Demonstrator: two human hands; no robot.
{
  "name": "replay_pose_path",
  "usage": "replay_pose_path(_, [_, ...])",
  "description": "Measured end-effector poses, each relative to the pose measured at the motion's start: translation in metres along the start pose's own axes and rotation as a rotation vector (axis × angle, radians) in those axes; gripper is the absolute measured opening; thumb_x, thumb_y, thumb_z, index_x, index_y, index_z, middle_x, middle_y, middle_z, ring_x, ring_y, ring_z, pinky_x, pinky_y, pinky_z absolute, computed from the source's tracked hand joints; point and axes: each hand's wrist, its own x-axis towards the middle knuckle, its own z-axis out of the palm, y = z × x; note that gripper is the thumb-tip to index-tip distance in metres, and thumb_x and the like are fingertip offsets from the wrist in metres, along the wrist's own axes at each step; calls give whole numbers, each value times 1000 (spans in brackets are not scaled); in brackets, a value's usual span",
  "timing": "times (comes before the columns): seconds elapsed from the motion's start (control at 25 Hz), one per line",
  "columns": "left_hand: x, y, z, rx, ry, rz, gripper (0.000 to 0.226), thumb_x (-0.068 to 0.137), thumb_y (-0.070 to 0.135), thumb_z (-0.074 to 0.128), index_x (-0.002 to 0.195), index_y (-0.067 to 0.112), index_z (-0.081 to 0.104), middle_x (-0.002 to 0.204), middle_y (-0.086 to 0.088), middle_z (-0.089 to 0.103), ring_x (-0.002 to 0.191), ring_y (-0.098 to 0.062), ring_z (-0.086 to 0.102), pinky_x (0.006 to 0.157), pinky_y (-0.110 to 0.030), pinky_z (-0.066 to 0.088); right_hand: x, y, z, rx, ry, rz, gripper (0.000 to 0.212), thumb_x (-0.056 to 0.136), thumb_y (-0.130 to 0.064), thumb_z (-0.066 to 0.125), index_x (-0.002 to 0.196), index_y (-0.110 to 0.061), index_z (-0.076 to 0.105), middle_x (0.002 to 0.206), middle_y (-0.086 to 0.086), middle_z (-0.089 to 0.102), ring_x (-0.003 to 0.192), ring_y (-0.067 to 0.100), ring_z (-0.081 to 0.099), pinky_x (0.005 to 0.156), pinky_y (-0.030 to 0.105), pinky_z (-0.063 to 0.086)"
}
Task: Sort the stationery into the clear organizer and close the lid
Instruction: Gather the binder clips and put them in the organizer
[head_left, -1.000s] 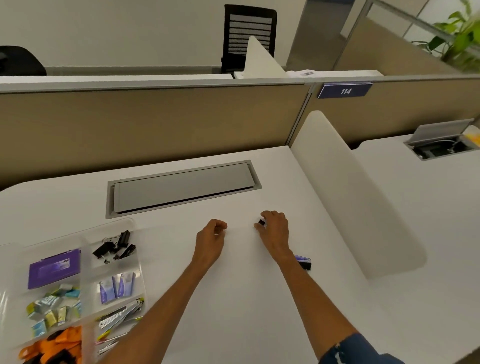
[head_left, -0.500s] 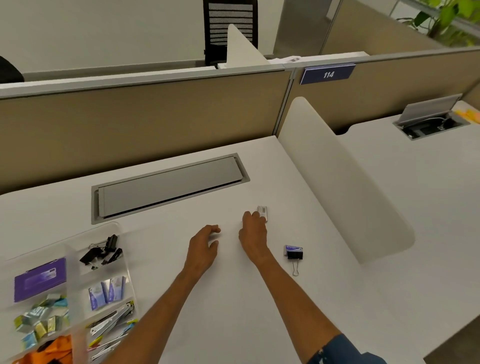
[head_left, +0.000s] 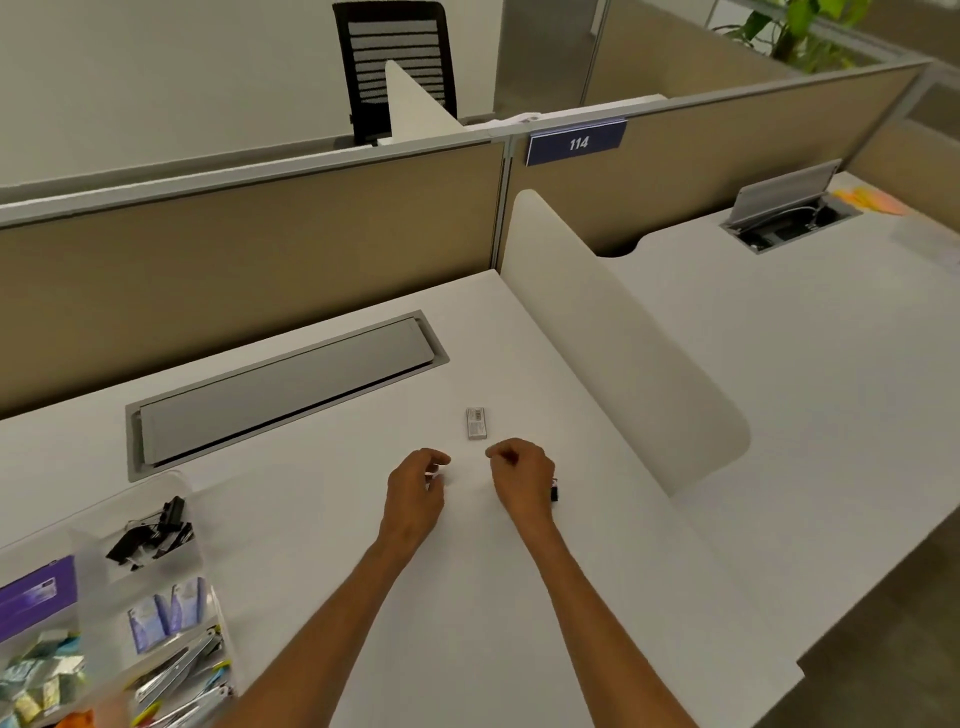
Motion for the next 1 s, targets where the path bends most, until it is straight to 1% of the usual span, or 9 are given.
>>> replay_pose_path(0.04, [0, 9, 10, 15, -40, 39, 24, 89, 1, 61, 107, 16, 64, 112, 0, 65, 95, -10, 59, 83, -17, 48, -1, 6, -17, 162, 10, 102, 25, 82, -3, 53, 80, -14, 76, 86, 0, 74, 71, 12, 66, 63, 15, 51])
replay_pose_path(0.12, [0, 26, 29, 62, -150, 143, 23, 88, 11, 67, 109, 18, 63, 111, 4, 62, 96, -10, 58, 83, -21, 50, -1, 18, -52, 475, 30, 304, 27, 79, 2, 52, 77, -11, 76, 83, 9, 74, 71, 21, 67, 68, 31, 57])
replay_pose_path(0.24, [-2, 52, 61, 255, -293, 322, 33, 85, 29, 71, 114, 20, 61, 116, 5, 59, 104, -14, 53, 88, -26, 43, 5, 35, -95, 788, 61, 475, 18, 79, 12, 53, 80, 8, 70, 83, 20, 66, 72, 24, 62, 74, 30, 55])
replay_pose_path(0.32, [-1, 66, 77, 395, -332, 397, 37, 82, 36, 71, 114, 21, 61, 116, 5, 57, 104, -16, 51, 86, -27, 37, 6, 45, -112, 883, 36, 507, 13, 80, 10, 56, 83, 10, 69, 80, 20, 64, 71, 25, 61, 74, 30, 55])
replay_pose_path(0.48, [-1, 76, 97, 607, -324, 432, 27, 87, 32, 64, 109, 18, 56, 114, 1, 57, 103, -20, 50, 86, -30, 35, 3, 62, -124, 901, 0, 544, 8, 85, 1, 63, 87, 8, 68, 78, 17, 64, 74, 23, 60, 72, 30, 54])
replay_pose_path(0.6, [3, 78, 100, 659, -340, 414, 21, 91, 30, 57, 107, 16, 54, 111, -1, 58, 101, -21, 50, 86, -33, 34, 2, 70, -125, 914, 7, 566, 9, 88, 1, 61, 89, 7, 67, 80, 17, 64, 76, 22, 60, 73, 30, 54])
replay_pose_path(0.76, [9, 82, 99, 736, -420, 441, 22, 92, 26, 57, 110, 14, 53, 112, -4, 56, 103, -24, 50, 87, -35, 32, 3, 75, -125, 908, -22, 585, 10, 89, 0, 60, 92, 8, 66, 81, 17, 64, 78, 23, 61, 73, 31, 54])
replay_pose_path(0.92, [11, 85, 93, 738, -465, 462, 22, 82, 17, 62, 102, 12, 53, 103, -7, 57, 90, -26, 52, 76, -31, 33, 3, 70, -117, 855, -59, 584, 9, 89, 1, 60, 89, 8, 66, 82, 20, 63, 78, 25, 60, 74, 34, 56])
replay_pose_path(1.0, [10, 83, 86, 659, -459, 463, 22, 76, 16, 64, 95, 14, 54, 96, -5, 59, 82, -23, 53, 69, -30, 40, 1, 68, -112, 802, -56, 575, 10, 89, -1, 61, 86, 8, 66, 84, 21, 63, 78, 25, 60, 76, 36, 57])
